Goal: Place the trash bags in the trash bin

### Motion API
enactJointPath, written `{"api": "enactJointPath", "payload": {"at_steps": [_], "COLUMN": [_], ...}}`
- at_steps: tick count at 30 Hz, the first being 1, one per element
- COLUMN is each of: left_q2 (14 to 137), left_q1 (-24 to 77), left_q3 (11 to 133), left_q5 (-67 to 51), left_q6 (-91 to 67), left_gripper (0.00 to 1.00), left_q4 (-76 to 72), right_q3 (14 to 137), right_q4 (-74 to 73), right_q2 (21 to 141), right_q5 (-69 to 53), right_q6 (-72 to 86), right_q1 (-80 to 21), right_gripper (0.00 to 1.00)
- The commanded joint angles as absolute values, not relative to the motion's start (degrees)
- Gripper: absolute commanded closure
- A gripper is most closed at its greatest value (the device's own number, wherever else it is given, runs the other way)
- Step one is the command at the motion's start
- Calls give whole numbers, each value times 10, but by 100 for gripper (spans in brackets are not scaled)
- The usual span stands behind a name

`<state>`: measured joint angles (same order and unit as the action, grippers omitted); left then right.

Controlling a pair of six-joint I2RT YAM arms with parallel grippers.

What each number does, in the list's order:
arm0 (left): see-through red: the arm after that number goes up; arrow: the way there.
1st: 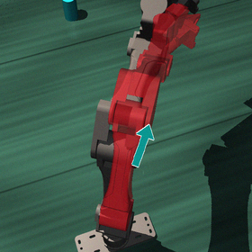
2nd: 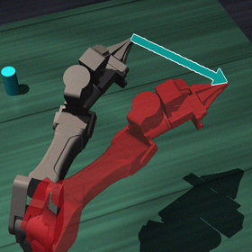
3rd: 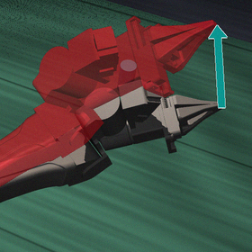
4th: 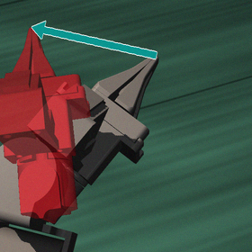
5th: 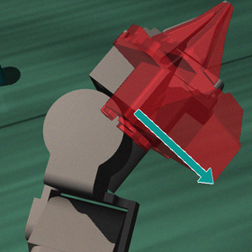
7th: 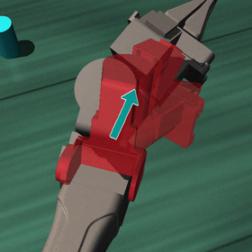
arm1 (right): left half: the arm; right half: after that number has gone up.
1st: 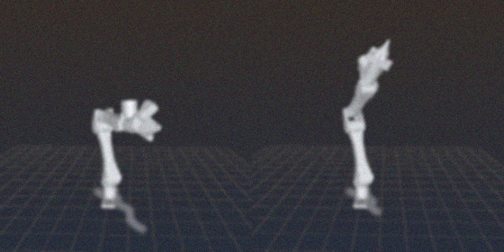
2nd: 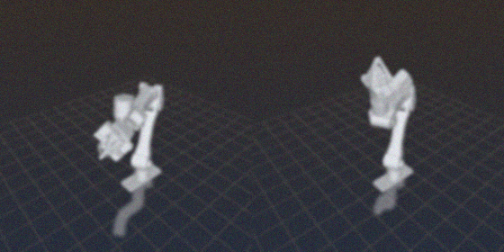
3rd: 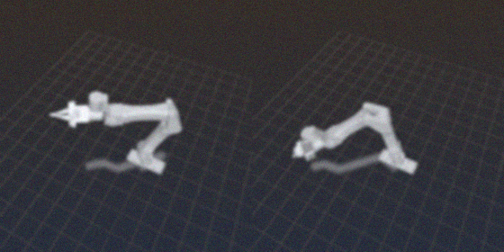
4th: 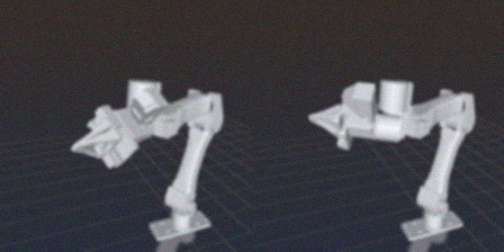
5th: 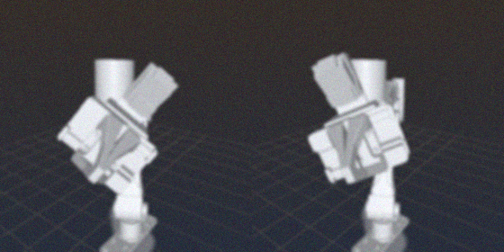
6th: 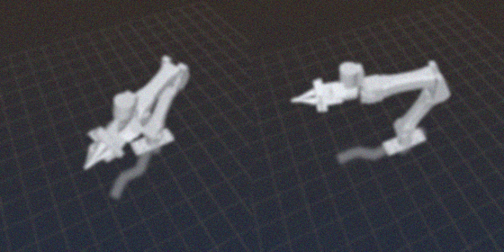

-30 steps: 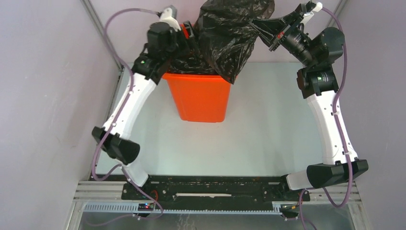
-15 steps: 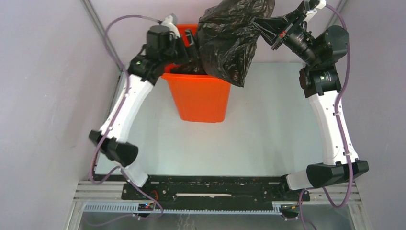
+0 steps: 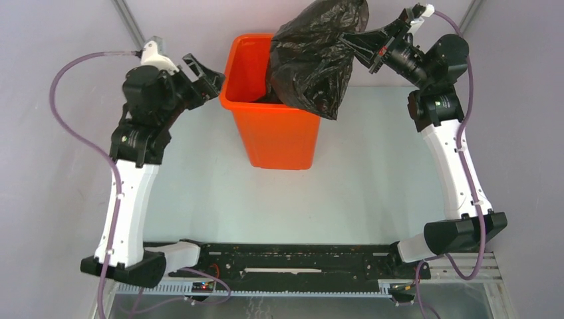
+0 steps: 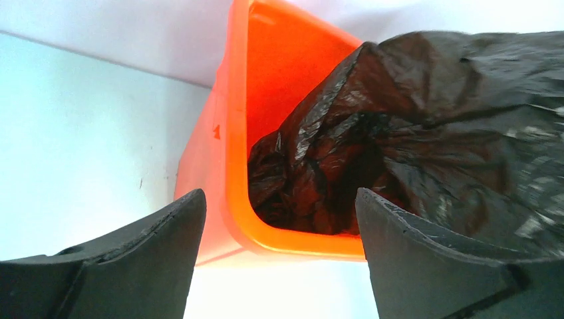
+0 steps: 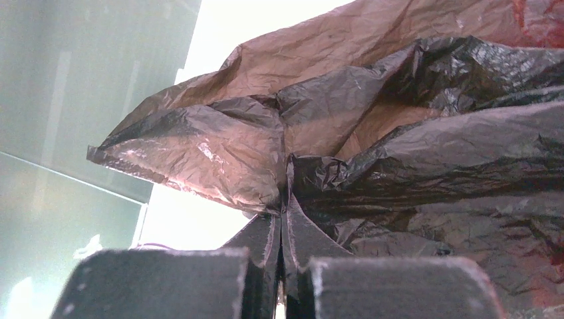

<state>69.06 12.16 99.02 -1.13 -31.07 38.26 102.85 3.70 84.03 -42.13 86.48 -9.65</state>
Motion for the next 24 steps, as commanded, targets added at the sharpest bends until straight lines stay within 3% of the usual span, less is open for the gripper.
{"api": "enactJointPath", "payload": {"at_steps": [1, 7, 12, 18, 24], "left_q2": [754, 816, 812, 769, 721], "left_q1": [117, 116, 123, 144, 190], "left_q3": [984, 1004, 977, 924, 883], "left_q5": [-36, -38, -78, -117, -163], "left_q6": [-317, -349, -377, -407, -469], "left_gripper": [12, 22, 54, 80, 92], "left_q4": [409, 451, 435, 434, 409], "right_q3": [1015, 1000, 988, 974, 970], "right_q4": [59, 58, 55, 60, 53], "right_q2": [814, 791, 774, 763, 758], "right_q5": [-442, -443, -446, -450, -455], "right_q6": [870, 870, 867, 864, 850], "right_q1": [-101, -101, -101, -101, -112], "right_gripper": [100, 100, 100, 100, 100]}}
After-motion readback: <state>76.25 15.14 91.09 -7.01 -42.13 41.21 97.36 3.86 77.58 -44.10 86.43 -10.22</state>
